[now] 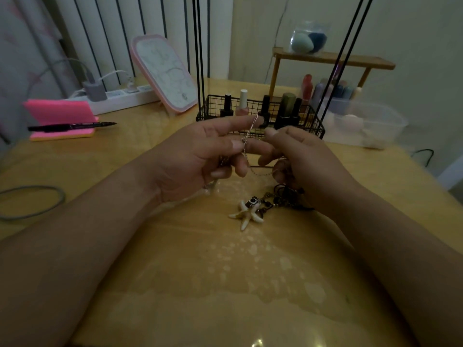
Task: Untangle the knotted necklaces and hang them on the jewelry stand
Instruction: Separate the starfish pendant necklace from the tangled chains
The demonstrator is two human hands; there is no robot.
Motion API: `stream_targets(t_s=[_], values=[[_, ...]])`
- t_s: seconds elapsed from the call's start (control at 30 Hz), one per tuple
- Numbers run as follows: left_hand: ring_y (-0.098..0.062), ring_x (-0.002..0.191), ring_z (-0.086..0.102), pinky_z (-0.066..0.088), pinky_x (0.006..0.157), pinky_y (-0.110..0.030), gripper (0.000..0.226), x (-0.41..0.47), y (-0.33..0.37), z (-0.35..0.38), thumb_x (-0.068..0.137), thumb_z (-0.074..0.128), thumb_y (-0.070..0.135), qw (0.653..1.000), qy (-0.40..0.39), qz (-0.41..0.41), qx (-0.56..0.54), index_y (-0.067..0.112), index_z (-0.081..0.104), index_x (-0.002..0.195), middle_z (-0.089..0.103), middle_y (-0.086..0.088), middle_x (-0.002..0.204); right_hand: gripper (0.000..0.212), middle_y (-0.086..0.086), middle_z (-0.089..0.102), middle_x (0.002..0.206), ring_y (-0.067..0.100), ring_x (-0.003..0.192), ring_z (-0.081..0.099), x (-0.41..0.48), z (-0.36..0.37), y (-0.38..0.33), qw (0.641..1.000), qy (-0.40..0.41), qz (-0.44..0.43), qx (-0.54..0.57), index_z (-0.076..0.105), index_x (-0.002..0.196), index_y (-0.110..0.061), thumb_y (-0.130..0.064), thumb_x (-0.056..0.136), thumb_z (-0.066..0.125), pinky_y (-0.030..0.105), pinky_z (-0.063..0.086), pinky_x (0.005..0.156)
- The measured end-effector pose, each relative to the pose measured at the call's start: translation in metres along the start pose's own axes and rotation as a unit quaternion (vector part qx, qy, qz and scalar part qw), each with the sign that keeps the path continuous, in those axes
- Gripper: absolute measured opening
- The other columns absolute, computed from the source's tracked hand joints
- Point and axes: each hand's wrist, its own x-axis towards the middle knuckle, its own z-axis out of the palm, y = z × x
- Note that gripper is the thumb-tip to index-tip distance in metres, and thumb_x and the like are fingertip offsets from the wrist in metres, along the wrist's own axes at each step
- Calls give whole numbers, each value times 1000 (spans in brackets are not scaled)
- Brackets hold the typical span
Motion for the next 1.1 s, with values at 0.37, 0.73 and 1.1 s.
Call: stream_targets(t_s=[0.37, 0.73, 1.1], values=[[-19, 55, 61, 37, 43, -20, 50, -2, -3, 6, 103, 58, 6, 987, 60, 19, 146, 24, 51, 149, 66, -10, 72, 13, 15, 69, 92, 15, 72, 63, -3, 2, 1, 989, -25, -113, -91, 66, 99, -24, -31, 89, 71, 45, 50, 68], [-24, 53, 64, 42, 46, -22, 54, -3, -4, 11, 106, 54, 8, 970, 69, 26, 230, 33, 45, 153, 72, -6, 75, 15, -8, 58, 79, 1, 64, 51, -2, 2, 9, 959, 5, -188, -211, 69, 103, -31, -35, 92, 77, 13, 39, 55], [-27, 55, 68, 50, 49, -28, 54, -5, -6, 12, 107, 54, 11, 955, 71, 33, 285, 33, 43, 154, 79, 5, 94, 8, -16, 55, 81, 2, 75, 53, -2, 7, 10, 908, 78, -278, -304, 68, 95, -28, -29, 92, 75, 22, 39, 63]])
